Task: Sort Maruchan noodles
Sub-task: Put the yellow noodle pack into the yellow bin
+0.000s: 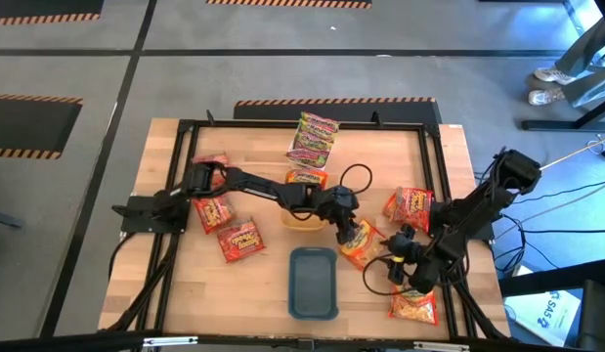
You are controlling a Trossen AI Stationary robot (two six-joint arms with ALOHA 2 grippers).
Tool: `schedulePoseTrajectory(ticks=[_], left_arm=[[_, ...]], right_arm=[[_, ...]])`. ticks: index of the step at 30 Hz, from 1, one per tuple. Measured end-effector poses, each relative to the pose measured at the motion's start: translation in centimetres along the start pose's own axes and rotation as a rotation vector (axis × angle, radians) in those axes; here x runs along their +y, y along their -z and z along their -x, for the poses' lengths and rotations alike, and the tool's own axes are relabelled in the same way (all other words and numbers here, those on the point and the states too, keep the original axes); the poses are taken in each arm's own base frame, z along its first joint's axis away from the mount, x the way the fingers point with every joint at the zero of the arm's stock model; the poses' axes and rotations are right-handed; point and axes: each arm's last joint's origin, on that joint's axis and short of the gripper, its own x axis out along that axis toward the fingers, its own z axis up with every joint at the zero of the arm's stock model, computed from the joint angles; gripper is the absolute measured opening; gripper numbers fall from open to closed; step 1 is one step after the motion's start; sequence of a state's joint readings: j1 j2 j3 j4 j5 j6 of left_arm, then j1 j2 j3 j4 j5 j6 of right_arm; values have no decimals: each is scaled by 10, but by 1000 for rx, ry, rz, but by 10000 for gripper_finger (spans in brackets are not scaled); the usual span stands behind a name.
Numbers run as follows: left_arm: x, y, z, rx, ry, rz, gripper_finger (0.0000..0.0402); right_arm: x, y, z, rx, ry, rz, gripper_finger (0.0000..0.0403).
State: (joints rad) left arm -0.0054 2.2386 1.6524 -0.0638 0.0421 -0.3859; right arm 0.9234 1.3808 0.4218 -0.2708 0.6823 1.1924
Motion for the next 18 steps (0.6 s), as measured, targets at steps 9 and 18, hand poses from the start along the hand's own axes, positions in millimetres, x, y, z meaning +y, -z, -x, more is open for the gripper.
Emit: schedulePoseTrajectory(ticks=[9,18], left_arm=[[4,15,-16,87,102,140,171],[1,10,-14,111,227,319,171]], right_arm=[[-1,8,-10,-22,56,35,234],[0,11,-15,-42,73,43,234]])
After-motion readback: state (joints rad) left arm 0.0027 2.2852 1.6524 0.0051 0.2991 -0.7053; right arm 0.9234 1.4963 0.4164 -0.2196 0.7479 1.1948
